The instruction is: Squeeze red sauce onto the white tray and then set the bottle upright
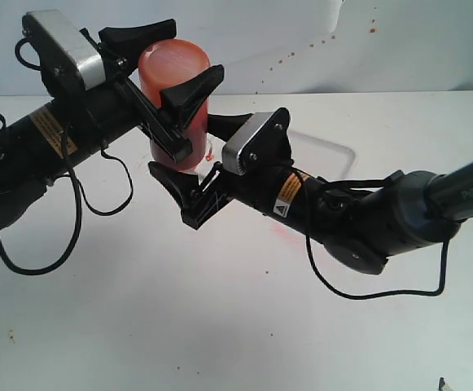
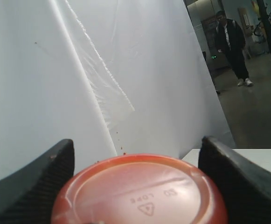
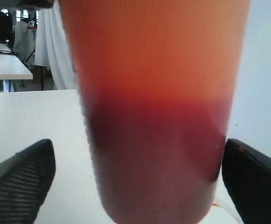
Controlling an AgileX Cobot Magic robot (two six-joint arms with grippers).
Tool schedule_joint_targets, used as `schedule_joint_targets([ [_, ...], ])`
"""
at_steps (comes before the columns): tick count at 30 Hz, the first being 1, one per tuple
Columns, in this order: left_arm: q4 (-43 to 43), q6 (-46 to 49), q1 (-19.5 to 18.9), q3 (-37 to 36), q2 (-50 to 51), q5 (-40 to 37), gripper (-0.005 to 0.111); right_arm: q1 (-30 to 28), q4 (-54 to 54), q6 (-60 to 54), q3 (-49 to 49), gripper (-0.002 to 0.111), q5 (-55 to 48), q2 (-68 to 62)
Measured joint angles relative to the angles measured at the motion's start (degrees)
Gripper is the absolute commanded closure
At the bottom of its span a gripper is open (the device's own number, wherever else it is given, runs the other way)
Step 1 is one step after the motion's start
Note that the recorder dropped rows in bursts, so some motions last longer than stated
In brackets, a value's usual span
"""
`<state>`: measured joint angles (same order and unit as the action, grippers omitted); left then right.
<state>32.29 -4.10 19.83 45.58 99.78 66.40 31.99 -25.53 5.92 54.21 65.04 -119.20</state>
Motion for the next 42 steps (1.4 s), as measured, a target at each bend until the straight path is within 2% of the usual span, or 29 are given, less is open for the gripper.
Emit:
schedule_joint_targets([
  [15, 0.5, -3.0, 0.0, 0.0, 0.0, 0.2, 0.107, 0.0, 5.1, -1.3, 1.7, 0.02, 3.3, -3.2],
  [19, 0.7, -4.1, 0.0, 0.0, 0.0, 0.4, 0.107, 0.0, 4.7, -1.4, 3.4, 0.025, 3.2, -3.3],
  [22, 0.7, -4.4, 0.0, 0.0, 0.0, 0.4, 0.107, 0.0, 3.9, -1.4, 5.1, 0.044, 2.5, -3.3],
  [23, 0.7, -4.4, 0.0, 0.0, 0.0, 0.6, 0.107, 0.0, 3.9, -1.5, 5.5, 0.064, 2.3, -3.3],
  [24, 0.7, -4.8, 0.0, 0.2, 0.0, 0.7, 0.107, 0.0, 3.8, -1.8, 6.0, 0.073, 1.8, -3.3],
  [25, 0.7, -4.8, 0.0, 0.2, 0.0, 0.7, 0.107, 0.0, 3.9, -1.9, 6.1, 0.095, 1.7, -3.3],
  [26, 0.7, -5.0, 0.0, 0.3, 0.0, 0.5, 0.107, 0.0, 4.3, -2.5, 6.1, 0.109, 1.2, -3.3],
  [28, 0.7, -5.2, -0.1, 0.3, 0.0, 0.2, 0.107, 0.1, 6.1, -5.1, 6.2, 0.108, 0.8, -3.3],
  [30, 0.7, -5.2, -0.1, 0.3, 0.0, 0.1, 0.107, 0.5, 9.4, -11.1, 6.2, 0.108, 0.5, -3.3],
  [35, 0.7, -4.2, -0.1, 0.3, 0.0, -1.3, 0.107, 0.6, 20.2, -37.6, 6.3, 0.108, -6.3, -0.5],
  [42, 0.4, -1.9, 0.0, 0.3, 0.0, -0.8, 0.106, 0.6, 28.8, -67.9, 6.3, 0.108, -9.0, 3.8],
])
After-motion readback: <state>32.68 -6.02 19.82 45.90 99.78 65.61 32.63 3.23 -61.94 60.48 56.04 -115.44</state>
